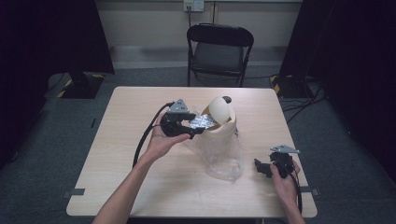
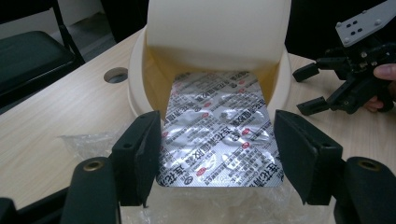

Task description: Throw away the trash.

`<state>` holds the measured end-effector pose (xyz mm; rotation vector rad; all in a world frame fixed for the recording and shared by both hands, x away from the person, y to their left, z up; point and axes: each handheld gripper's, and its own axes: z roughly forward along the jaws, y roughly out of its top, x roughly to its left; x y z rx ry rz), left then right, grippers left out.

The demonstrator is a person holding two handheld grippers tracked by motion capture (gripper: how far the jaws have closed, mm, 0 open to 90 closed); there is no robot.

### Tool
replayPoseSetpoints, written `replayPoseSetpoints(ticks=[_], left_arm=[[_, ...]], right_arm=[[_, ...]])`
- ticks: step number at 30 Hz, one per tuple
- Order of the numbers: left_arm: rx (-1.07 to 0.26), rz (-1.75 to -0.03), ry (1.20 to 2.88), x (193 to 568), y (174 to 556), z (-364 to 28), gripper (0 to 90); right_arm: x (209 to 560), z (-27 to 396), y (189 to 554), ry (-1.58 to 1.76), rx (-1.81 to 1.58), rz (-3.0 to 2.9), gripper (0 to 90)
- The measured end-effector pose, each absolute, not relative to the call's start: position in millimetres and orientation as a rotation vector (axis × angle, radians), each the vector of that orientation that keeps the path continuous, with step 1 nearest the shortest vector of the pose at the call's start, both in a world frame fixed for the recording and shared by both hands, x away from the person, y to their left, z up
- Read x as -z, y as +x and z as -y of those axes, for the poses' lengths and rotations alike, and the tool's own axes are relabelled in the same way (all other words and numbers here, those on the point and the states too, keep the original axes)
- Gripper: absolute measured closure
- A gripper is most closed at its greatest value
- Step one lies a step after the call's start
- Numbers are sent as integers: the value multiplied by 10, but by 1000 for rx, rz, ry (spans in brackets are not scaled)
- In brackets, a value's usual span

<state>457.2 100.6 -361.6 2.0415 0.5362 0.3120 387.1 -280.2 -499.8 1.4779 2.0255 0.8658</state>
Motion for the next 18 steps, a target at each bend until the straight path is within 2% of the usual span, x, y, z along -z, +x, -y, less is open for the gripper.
replayPoseSetpoints(ticks=[18], left_arm=[[-305, -549, 2058, 3564, 4737, -810, 352]], right_arm=[[4998, 2802, 3872, 1477, -866, -2026, 104]])
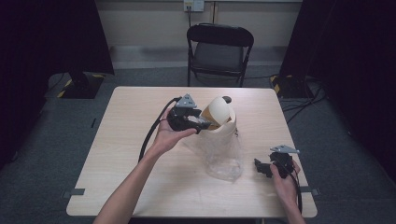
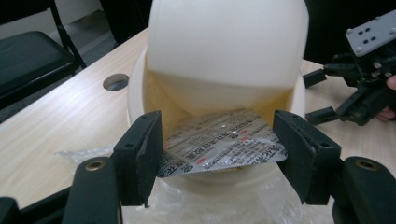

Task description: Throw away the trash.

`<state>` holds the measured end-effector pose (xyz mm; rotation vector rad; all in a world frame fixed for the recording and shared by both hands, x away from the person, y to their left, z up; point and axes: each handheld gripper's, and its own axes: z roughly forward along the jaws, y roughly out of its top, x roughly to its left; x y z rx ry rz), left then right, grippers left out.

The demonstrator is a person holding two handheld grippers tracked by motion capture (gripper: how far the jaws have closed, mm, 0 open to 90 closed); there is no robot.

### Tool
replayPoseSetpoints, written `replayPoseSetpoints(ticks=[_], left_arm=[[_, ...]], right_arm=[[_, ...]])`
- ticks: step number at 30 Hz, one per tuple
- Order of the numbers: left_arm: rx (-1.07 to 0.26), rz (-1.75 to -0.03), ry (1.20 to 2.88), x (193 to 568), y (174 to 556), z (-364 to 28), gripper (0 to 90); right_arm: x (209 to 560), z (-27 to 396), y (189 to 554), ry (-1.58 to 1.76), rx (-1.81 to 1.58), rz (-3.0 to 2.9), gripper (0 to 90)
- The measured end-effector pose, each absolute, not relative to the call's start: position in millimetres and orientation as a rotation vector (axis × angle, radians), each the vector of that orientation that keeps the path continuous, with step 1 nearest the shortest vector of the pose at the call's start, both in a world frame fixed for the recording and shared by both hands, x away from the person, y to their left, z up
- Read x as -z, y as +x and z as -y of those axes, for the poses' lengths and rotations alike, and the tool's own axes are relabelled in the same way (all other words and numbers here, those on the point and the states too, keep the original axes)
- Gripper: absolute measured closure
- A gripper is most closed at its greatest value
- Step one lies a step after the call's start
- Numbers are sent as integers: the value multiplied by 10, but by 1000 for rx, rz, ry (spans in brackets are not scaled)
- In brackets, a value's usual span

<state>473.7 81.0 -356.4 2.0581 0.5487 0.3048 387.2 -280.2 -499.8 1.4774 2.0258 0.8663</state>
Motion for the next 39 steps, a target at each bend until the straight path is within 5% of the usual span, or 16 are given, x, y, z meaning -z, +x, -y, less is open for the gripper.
replayPoseSetpoints(ticks=[5, 6, 12, 17, 20, 39], left_arm=[[-278, -563, 2047, 3571, 4777, -787, 360], [-268, -555, 2034, 3571, 4776, -782, 424], [-274, -569, 2040, 3573, 4802, -759, 379], [-261, -600, 2022, 3583, 4812, -797, 287], [-272, -618, 2025, 3593, 4817, -822, 147], [-305, -724, 1965, 3665, 4624, -1583, 157]], right_arm=[[4998, 2801, 3871, 1475, -866, -2026, 104], [4998, 2800, 3870, 1475, -866, -2026, 105], [4998, 2801, 3870, 1475, -866, -2025, 105], [4998, 2801, 3870, 1474, -866, -2026, 105], [4998, 2801, 3871, 1474, -866, -2026, 105], [4998, 2801, 3871, 1478, -866, -2025, 105]])
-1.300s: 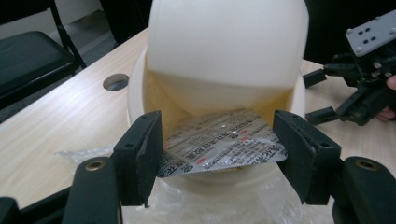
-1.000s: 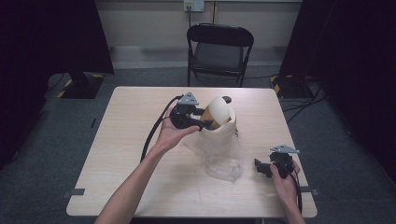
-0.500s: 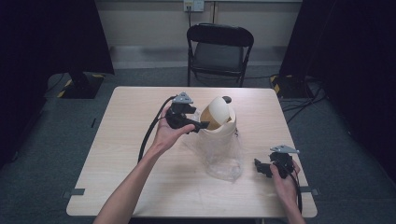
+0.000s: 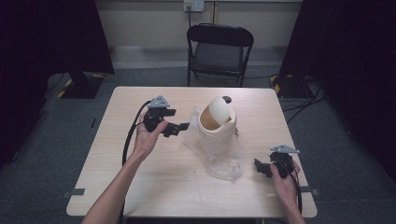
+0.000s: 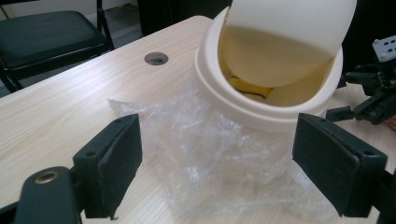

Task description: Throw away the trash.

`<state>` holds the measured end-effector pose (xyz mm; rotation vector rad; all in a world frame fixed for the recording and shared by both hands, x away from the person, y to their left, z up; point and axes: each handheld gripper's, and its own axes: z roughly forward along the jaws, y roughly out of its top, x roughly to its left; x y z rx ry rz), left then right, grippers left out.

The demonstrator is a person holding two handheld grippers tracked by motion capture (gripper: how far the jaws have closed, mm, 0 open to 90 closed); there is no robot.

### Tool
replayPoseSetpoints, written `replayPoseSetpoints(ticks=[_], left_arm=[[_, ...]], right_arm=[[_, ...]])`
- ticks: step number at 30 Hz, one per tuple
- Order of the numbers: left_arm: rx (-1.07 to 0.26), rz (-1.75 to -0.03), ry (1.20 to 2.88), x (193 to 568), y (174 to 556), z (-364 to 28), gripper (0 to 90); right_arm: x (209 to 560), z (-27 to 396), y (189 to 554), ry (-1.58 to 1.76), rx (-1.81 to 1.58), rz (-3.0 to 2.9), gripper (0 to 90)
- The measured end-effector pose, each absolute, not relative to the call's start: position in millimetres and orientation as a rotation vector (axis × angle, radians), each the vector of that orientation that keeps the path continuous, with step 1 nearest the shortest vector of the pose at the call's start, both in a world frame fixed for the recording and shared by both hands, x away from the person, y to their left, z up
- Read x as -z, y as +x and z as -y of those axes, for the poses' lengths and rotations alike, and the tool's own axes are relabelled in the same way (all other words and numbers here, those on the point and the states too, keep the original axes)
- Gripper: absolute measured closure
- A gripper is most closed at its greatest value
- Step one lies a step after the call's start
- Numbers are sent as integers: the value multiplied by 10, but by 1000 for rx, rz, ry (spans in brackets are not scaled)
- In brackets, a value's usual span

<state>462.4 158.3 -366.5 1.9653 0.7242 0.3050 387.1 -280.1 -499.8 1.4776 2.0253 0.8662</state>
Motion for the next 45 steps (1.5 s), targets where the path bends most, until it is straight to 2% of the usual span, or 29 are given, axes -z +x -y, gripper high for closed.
replayPoseSetpoints(ticks=[10, 13, 19, 30, 35, 45], left_arm=[[-383, -783, 1978, 3689, 4405, -1963, 162], [-363, -787, 1951, 3695, 4333, -2073, 161], [-415, -790, 1979, 3731, 4246, -2162, 160], [-378, -898, 1982, 4037, 4003, -2437, 165], [-404, -929, 1982, 4161, 3889, -2570, 166], [-398, -1030, 2044, 4436, 3884, -2740, 166]], right_arm=[[4998, 2802, 3871, 1477, -866, -2025, 105], [4998, 2802, 3872, 1476, -867, -2026, 105], [4998, 2802, 3872, 1476, -867, -2026, 105], [4998, 2801, 3871, 1478, -866, -2025, 105], [4998, 2802, 3871, 1476, -866, -2026, 105], [4998, 2802, 3871, 1477, -866, -2026, 105]])
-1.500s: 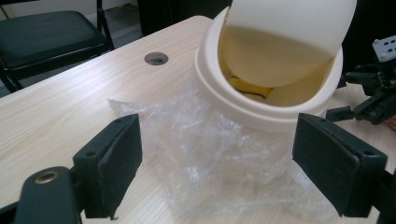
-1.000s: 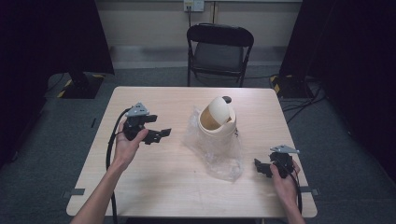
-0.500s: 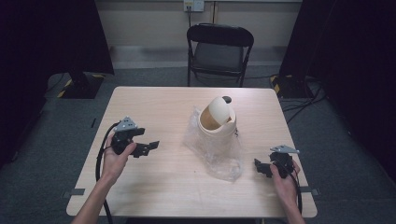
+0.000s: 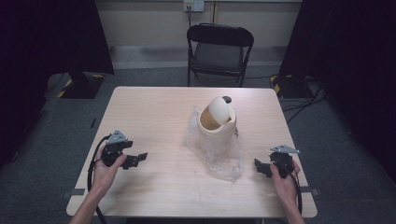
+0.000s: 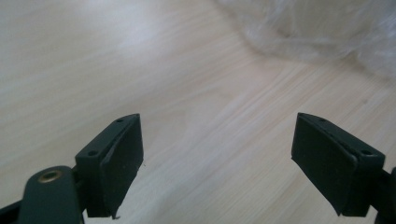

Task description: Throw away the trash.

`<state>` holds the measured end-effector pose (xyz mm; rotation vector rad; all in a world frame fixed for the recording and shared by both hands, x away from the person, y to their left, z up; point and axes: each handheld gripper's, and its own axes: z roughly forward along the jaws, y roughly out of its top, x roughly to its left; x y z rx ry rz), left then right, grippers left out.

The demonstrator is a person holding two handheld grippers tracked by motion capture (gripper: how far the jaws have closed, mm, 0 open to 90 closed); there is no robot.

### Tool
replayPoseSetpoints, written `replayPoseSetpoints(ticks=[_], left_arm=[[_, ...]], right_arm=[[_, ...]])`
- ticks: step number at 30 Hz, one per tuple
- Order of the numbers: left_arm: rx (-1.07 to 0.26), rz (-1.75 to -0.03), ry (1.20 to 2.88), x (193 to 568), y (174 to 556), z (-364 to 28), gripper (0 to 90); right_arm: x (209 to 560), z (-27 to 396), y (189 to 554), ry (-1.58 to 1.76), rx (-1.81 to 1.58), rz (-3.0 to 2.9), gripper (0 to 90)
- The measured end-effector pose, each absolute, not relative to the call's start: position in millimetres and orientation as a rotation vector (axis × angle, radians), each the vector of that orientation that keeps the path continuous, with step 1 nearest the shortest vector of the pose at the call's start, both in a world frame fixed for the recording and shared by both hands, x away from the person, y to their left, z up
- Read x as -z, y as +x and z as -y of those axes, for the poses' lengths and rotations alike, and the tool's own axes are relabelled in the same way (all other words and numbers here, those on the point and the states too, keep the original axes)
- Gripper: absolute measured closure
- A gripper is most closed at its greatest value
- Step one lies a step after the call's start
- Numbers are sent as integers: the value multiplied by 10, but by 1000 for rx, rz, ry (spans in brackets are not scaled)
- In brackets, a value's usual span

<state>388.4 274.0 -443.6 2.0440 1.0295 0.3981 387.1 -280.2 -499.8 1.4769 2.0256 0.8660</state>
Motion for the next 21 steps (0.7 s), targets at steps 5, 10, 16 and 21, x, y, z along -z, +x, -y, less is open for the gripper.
replayPoseSetpoints(ticks=[5, 10, 16, 21], left_arm=[[-363, -1104, 2050, 4642, 3856, -2846, 168], [-361, -1166, 2069, 4831, 3818, -2890, 176], [-409, -1186, 2086, 4927, 3817, -2903, 174], [-477, -1147, 2105, 4986, 3813, -2892, 154]], right_arm=[[4998, 2801, 3871, 1477, -866, -2026, 105], [4998, 2802, 3871, 1475, -866, -2026, 104], [4998, 2802, 3871, 1475, -866, -2026, 104], [4998, 2802, 3871, 1475, -866, -2026, 104]])
